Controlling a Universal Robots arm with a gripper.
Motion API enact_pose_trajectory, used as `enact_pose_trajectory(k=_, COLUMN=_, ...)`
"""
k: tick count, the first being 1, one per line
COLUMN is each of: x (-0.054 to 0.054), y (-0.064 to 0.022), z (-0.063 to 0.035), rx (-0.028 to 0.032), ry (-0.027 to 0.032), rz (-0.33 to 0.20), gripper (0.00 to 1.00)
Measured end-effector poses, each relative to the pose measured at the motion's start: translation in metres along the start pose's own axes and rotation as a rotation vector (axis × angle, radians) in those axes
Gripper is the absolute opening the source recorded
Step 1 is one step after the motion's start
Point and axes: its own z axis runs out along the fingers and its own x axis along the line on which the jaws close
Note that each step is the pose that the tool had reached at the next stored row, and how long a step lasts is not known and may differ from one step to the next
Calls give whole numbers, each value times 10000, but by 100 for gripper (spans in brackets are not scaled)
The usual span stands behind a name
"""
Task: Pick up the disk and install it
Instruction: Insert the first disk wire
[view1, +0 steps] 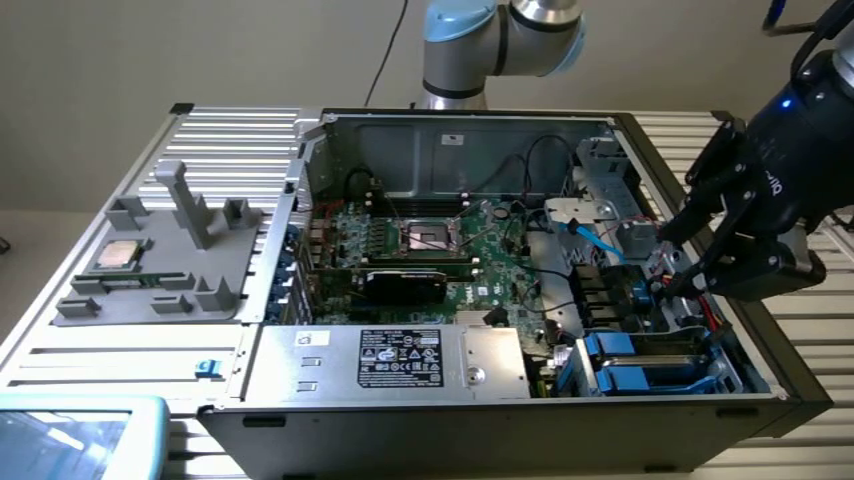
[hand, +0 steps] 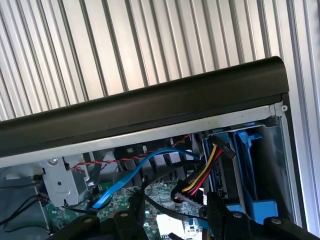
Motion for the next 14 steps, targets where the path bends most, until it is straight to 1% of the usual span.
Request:
enact_pose_trajectory(k=4, x=22, y=-26, z=-177, rx=1, ry=5, rz=0, gripper=61)
enact_pose_trajectory(k=5, x=26, y=-30, z=-206, rx=1, ry=3, rz=0, gripper=61)
enact_pose_trajectory(k=7, x=25, y=-30, z=-209, rx=3, ry=12, rz=-2, gripper=61)
enact_pose_trajectory(k=14, x=26, y=-31, z=-212, rx=3, ry=10, rz=-2, gripper=61)
